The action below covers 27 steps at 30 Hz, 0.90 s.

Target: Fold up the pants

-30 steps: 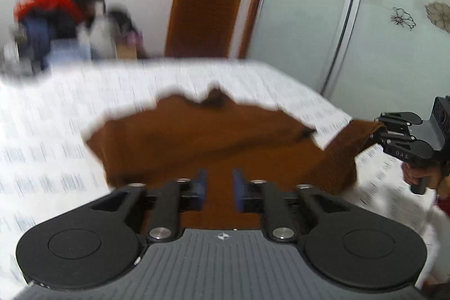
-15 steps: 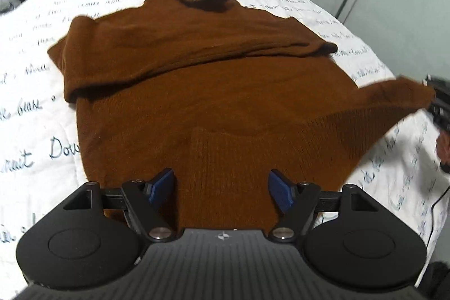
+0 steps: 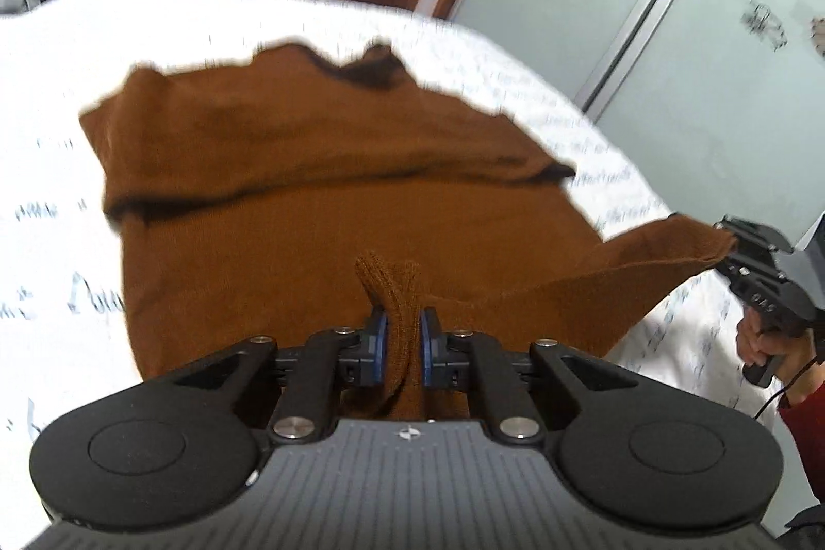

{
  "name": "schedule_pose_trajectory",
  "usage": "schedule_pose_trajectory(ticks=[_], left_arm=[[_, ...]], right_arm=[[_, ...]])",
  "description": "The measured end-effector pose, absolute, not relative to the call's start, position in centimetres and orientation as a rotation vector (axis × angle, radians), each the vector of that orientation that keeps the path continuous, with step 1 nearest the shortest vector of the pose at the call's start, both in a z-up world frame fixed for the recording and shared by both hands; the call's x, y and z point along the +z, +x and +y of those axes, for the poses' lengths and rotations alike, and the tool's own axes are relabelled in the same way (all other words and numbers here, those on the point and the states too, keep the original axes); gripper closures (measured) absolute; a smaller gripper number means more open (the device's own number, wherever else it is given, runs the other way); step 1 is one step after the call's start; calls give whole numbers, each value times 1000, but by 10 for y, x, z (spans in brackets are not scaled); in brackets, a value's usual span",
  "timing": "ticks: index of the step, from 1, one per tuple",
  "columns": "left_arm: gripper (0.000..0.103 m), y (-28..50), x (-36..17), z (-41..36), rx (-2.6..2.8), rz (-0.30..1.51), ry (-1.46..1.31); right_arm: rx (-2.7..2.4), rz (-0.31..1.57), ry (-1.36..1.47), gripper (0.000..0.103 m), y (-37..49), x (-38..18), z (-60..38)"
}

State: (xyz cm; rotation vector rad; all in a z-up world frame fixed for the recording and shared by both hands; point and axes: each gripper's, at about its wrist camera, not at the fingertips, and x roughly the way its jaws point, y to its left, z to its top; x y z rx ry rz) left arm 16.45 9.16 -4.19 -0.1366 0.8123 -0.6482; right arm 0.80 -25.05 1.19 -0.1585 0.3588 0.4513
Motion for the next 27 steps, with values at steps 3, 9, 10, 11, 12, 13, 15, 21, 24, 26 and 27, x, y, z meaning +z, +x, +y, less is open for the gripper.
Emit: schedule_pose_trajectory(ticks=[3,9,10,11,12,13,15,21,24,26,27], left_arm=[[89,162,-23,97,-617,729,-123],[89,172,4,105,-534,600,-99],[89,177,7,104,-516,588,-97],[89,183,11,104,-500,578,-94],[89,188,14,105,-486,566,-93],[89,194,17,106,-474,554,-91],[89,207,25,106,-447,527,-81],[92,246,39,104,-401,492,-74],[92,265,38,103,-380,493,-62],[92,277,33,104,-365,508,-59],[92,282,29,105,-359,519,-69]], right_arm=[[442,335,-156,97,15,17,-251],[409,291,-183,97,38,22,-244],[405,288,-181,97,45,23,-244],[399,284,-183,97,52,24,-243],[396,283,-187,97,59,25,-242],[393,280,-191,97,68,26,-241],[384,275,-197,97,84,29,-239],[349,289,-207,97,136,29,-236],[336,301,-211,97,159,27,-235],[326,311,-218,97,175,24,-234],[324,324,-221,97,182,22,-233]])
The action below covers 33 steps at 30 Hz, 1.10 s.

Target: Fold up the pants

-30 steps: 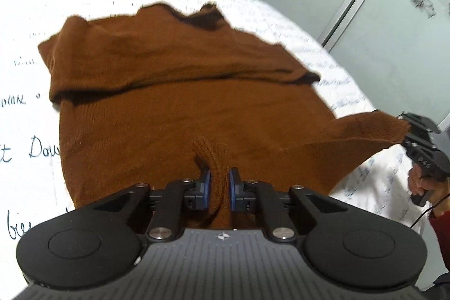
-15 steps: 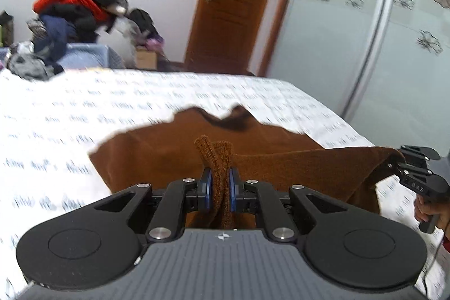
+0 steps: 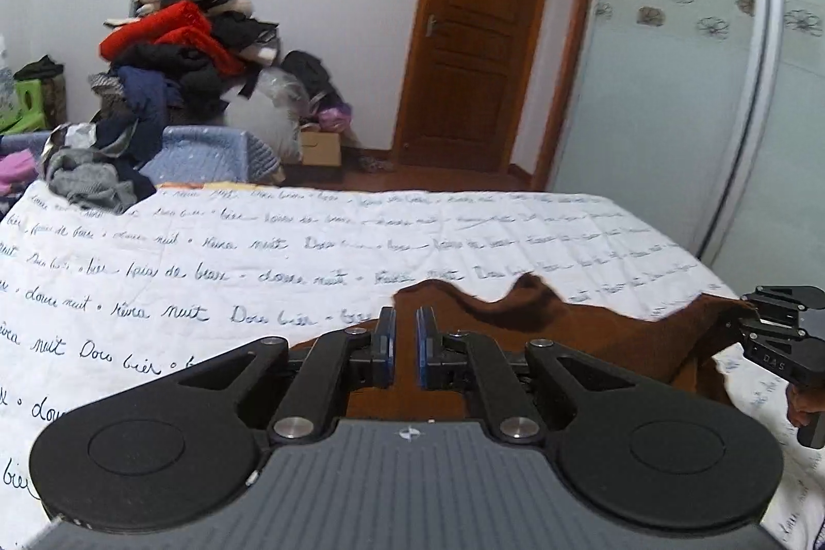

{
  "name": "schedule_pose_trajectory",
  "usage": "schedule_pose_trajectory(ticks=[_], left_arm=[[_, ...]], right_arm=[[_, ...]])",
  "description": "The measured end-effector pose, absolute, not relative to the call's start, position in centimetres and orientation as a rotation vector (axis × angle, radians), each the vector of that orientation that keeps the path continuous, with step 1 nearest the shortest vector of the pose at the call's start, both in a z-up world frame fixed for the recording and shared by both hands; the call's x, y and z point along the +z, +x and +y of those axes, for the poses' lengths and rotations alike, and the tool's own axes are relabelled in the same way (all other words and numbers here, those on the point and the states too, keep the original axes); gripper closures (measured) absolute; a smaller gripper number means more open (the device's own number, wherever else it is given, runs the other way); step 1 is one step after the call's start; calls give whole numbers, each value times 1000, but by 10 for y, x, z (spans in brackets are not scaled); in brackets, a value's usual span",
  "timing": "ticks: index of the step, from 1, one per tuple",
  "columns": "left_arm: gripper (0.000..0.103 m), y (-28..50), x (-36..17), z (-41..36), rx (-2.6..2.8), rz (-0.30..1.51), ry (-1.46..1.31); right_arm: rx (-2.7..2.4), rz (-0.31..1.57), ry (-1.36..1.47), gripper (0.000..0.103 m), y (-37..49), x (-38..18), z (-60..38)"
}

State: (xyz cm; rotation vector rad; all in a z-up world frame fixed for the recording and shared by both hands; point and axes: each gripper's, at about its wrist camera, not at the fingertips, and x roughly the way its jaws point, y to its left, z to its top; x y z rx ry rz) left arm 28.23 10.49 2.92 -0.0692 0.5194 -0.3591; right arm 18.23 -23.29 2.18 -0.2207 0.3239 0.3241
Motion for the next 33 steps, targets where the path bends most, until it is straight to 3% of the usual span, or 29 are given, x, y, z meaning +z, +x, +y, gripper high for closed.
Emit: schedule_pose_trajectory(ticks=[4,6,8,10,16,19,23,24,26,28,31,33], left_arm=[[88,297,5,114,-445,656,-158],[72,299,-5,109,-464,704,-101],[45,297,-14,100,-463,718,-35],[37,300,-22,94,-484,732,-3],[43,310,-44,68,-508,807,98],[53,312,-53,64,-462,819,123],[60,311,-52,74,-432,801,80],[59,308,-50,77,-427,774,78],[42,307,-46,76,-398,742,109],[40,309,-48,76,-365,755,139],[52,312,-53,80,-446,808,71],[71,309,-55,81,-461,804,69]], right_arm=[[342,391,-225,97,195,9,-232],[355,406,-237,97,190,5,-232],[365,419,-247,97,182,-1,-234],[370,430,-245,97,180,-5,-236],[365,444,-217,97,178,-8,-239],[368,442,-220,97,178,-8,-239],[372,444,-217,97,181,-10,-240],[371,445,-220,97,181,-11,-240],[373,447,-216,97,180,-11,-241],[373,451,-214,97,181,-11,-242],[373,454,-208,97,181,-13,-241],[373,454,-208,97,181,-13,-241]])
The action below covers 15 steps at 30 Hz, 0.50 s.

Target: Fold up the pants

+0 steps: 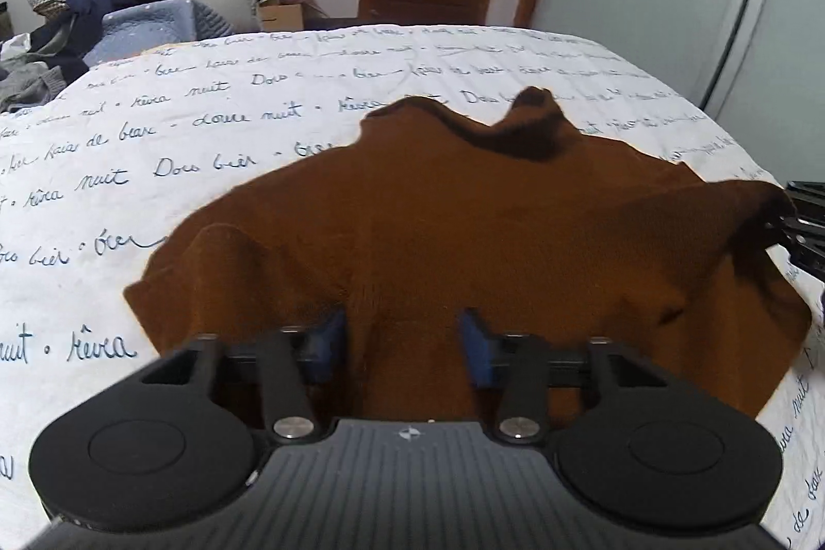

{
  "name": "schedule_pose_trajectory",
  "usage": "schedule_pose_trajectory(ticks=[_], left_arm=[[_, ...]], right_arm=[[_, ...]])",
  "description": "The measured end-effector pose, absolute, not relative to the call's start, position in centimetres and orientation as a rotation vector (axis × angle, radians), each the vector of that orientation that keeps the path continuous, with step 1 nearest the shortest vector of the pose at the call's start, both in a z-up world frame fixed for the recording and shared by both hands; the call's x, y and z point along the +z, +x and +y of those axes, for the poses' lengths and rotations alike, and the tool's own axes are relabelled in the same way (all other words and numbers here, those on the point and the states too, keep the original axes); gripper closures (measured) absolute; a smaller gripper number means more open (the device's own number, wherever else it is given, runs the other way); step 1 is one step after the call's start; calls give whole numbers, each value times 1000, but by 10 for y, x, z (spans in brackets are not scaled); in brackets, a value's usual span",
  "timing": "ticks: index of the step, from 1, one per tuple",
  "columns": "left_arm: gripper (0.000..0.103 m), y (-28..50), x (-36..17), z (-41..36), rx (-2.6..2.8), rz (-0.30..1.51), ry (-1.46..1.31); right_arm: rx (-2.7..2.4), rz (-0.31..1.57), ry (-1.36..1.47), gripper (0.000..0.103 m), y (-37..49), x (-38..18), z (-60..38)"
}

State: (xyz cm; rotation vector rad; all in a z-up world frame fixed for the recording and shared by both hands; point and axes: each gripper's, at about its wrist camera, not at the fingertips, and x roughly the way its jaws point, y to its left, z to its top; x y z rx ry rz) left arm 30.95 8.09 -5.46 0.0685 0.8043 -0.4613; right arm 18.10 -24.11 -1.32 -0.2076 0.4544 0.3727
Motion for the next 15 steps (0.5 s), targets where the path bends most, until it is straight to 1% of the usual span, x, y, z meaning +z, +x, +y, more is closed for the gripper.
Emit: schedule_pose_trajectory(ticks=[1,2,4,8,15], left_arm=[[84,308,-55,82,-461,802,67],[92,307,-54,84,-468,804,45],[93,304,-52,90,-475,793,-2],[94,293,-44,95,-447,731,13],[94,301,-14,101,-381,612,1]], right_arm=[[372,456,-206,97,181,-13,-241],[370,456,-204,97,182,-13,-242],[366,452,-201,97,182,-12,-242],[360,424,-204,97,178,-9,-243],[336,361,-217,97,186,6,-245]])
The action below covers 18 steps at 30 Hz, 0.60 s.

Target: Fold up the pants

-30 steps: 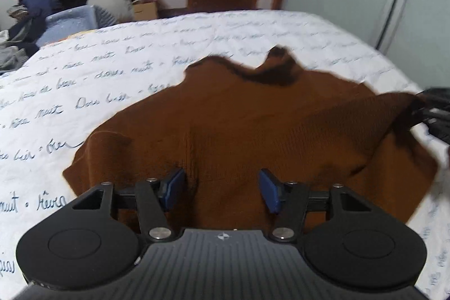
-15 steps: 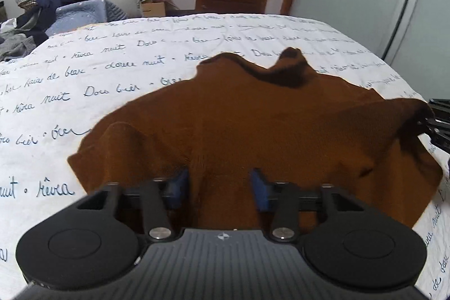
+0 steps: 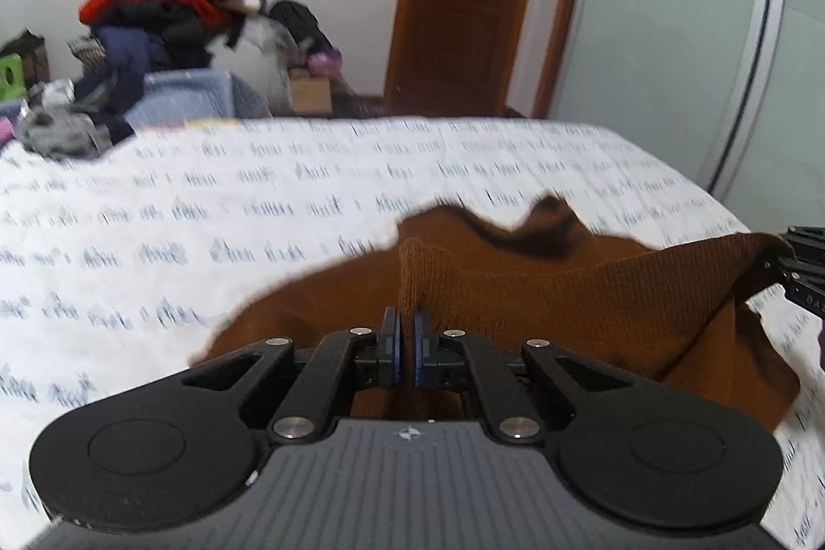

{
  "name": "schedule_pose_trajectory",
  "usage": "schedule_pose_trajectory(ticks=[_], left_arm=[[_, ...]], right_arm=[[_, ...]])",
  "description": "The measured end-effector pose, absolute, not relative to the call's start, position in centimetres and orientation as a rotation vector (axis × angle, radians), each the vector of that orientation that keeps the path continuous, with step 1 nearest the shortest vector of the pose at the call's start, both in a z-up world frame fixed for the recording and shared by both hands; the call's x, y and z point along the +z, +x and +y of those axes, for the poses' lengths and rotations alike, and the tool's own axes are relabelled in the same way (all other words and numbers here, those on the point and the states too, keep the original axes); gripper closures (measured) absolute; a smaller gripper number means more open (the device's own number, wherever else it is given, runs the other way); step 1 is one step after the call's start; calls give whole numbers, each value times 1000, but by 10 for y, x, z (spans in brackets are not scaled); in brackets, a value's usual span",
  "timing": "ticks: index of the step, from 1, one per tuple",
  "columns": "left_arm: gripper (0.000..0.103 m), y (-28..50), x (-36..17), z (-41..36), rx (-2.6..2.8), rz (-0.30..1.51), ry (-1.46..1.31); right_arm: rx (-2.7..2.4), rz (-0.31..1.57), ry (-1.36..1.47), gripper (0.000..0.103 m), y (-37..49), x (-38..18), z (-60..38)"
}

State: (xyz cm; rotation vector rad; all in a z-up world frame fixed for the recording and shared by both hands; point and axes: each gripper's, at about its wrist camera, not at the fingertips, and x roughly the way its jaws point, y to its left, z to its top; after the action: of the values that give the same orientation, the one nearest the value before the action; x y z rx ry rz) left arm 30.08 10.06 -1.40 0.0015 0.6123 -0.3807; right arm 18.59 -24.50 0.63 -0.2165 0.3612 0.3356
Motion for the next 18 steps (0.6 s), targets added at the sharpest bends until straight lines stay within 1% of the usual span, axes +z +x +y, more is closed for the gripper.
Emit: schedule_pose_trajectory(ticks=[4,8,14,18], left_arm=[[94,317,-3,100,-341,572,-7],[94,337,-2,100,-288,558,-14],[94,358,-14,101,-222,565,-27],[93,369,-34,96,-177,631,6]], right_arm=[[318,349,-230,97,206,14,-242],[284,381,-236,97,241,12,-237],[241,477,-231,97,294,-9,-232],[230,570,-241,96,314,-28,-226]])
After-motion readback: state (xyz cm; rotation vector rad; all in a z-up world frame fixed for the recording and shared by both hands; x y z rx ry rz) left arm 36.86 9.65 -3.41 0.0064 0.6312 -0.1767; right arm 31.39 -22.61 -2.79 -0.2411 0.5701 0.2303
